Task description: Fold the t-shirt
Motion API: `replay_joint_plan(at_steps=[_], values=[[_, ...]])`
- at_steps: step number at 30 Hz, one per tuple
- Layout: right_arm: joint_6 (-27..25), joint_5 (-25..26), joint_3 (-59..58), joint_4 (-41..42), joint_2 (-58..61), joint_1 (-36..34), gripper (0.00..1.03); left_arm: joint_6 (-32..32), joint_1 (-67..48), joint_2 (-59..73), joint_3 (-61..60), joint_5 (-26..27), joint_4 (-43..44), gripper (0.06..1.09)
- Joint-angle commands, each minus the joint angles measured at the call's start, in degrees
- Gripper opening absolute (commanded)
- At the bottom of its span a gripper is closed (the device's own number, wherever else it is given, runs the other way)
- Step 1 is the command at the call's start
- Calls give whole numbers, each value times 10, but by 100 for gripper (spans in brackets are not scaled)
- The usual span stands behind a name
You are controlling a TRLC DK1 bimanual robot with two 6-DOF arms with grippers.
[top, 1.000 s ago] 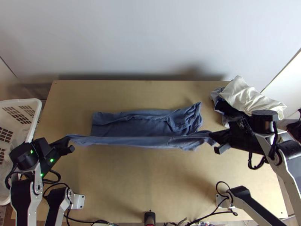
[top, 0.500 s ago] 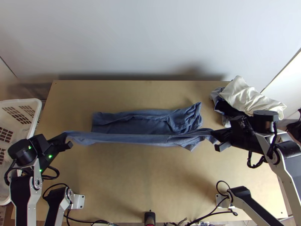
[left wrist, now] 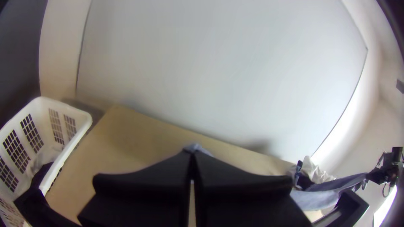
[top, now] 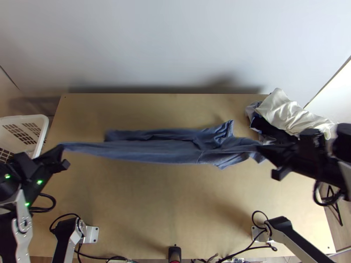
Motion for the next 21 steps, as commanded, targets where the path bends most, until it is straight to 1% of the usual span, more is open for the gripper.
replay_joint_plan(at_steps=[1, 4, 8, 12, 16, 21], values=[[43, -2, 216, -62, 46, 10, 3, -55, -3, 22, 142, 4, -24, 9], [61, 0, 310, -79, 73, 10, 3, -83, -3, 38, 207, 3, -25, 9], [102, 9, 433, -75, 117, 7, 3, -126, -2, 60, 282, 2, -22, 9], [148, 17, 443, 3, 110, -5, 3, -178, 5, 67, 330, -5, 9, 9], [195, 23, 440, 83, 96, -13, 3, -211, 14, 66, 360, -7, 26, 9], [226, 39, 440, 160, 79, -13, 3, -245, 35, 61, 386, -9, 43, 9]])
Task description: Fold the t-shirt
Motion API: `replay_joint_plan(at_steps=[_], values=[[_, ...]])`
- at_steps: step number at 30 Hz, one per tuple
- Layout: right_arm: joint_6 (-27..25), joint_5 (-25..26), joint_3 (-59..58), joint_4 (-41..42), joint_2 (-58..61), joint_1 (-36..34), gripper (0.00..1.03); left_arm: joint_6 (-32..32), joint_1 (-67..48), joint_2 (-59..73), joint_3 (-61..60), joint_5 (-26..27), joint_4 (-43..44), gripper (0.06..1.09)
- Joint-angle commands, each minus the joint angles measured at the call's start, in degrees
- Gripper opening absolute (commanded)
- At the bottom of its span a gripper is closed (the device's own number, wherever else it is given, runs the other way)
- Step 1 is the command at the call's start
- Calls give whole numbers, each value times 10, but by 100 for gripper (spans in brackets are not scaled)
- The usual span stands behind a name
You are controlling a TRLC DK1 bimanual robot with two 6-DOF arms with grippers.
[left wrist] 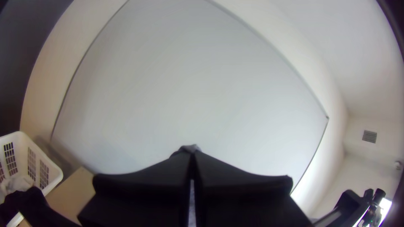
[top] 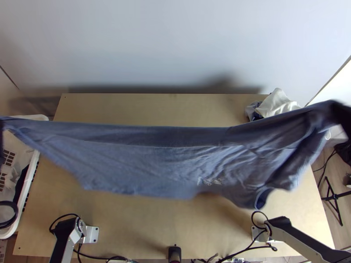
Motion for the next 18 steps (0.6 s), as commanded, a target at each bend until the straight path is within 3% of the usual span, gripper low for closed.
replay_joint_plan(at_steps=[1, 8, 14, 18], values=[[52, 23, 21, 106, -15, -5, 3, -50, 23, -1, 57, -5, 29, 9], [54, 34, -22, 128, -26, -5, 3, -55, 25, -10, 43, -16, 49, 9], [12, 49, -100, 132, -19, -7, 3, -55, 43, -18, -49, -19, 88, 9], [-4, 49, -208, 208, -19, -36, 3, -61, 55, -19, -128, -20, 156, 9]])
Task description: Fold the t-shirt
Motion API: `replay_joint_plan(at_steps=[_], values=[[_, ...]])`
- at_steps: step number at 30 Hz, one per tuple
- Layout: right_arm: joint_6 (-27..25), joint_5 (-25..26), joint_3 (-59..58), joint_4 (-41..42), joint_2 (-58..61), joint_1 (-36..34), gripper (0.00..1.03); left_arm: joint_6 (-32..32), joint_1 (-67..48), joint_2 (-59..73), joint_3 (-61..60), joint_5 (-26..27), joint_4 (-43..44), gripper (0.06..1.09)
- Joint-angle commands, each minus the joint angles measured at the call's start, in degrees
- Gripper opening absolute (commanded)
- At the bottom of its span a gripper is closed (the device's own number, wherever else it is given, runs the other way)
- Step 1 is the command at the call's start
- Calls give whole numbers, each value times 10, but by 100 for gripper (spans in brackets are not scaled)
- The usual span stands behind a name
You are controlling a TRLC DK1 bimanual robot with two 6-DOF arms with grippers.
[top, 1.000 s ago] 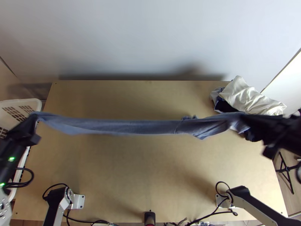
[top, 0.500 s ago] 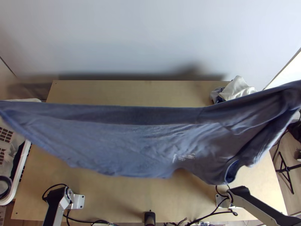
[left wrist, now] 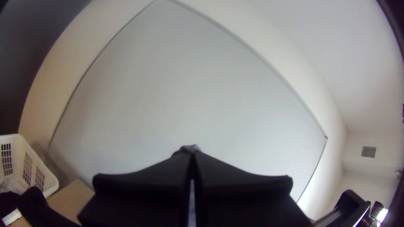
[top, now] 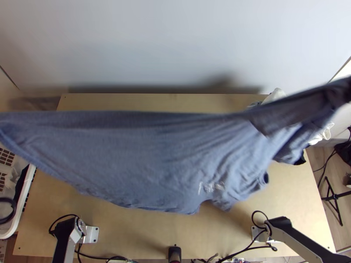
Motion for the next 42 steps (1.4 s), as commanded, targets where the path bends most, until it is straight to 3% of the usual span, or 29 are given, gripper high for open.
replay_joint_plan(at_steps=[1, 8, 14, 20, 31, 42], values=[[-31, 7, -149, 94, 3, -35, 3, -12, 21, -3, -119, -8, 94, 9], [-32, 5, -273, 241, 71, -76, 3, -19, 17, 54, -230, -33, 234, 9], [-30, 6, -327, 369, 167, -99, 3, 18, -70, 143, -296, -119, 350, 9], [-32, 24, -320, 442, 284, -97, 3, 50, -149, 254, -354, -162, 480, 9], [-66, 56, -293, 497, 440, -74, 3, 101, -156, 498, -350, -186, 606, 9], [-66, 67, -249, 507, 524, -72, 3, 142, -157, 662, -241, -216, 617, 9]])
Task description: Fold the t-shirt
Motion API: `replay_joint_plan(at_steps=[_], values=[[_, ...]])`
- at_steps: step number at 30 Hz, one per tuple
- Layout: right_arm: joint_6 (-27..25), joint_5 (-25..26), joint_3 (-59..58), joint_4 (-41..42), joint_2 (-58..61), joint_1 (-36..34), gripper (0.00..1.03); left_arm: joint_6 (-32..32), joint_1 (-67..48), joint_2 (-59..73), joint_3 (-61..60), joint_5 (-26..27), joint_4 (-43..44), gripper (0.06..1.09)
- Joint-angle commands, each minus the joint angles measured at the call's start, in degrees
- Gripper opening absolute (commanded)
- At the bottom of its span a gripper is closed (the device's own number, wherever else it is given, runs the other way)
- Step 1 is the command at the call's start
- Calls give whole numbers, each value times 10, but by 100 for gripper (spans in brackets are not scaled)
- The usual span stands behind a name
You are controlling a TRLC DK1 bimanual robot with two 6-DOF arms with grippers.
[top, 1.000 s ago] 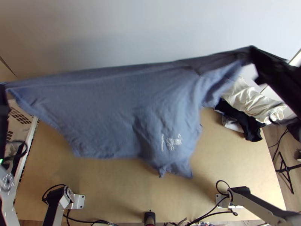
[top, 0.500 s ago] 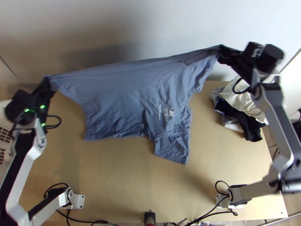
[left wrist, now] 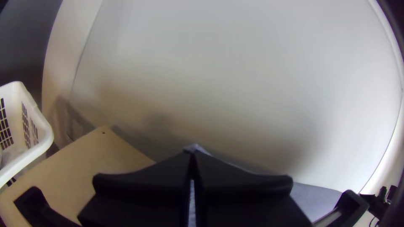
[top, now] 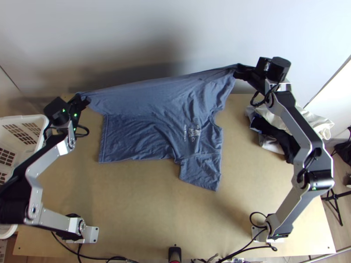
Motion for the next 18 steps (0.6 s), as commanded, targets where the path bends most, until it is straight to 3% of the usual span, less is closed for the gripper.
replay_joint_plan(at_steps=[1, 5, 12, 18], values=[[-3, 7, 21, 7, 50, 2, 3, 33, -3, 109, 67, -17, 10, 9], [-8, 7, 21, -26, 58, 4, 3, 71, -7, 164, 106, -21, 6, 9], [-19, 10, 10, -177, 42, 19, 3, 107, -22, 158, 89, -24, -58, 9], [-49, 10, -86, -182, -33, 43, 3, 137, -16, 133, 67, -17, -90, 9]])
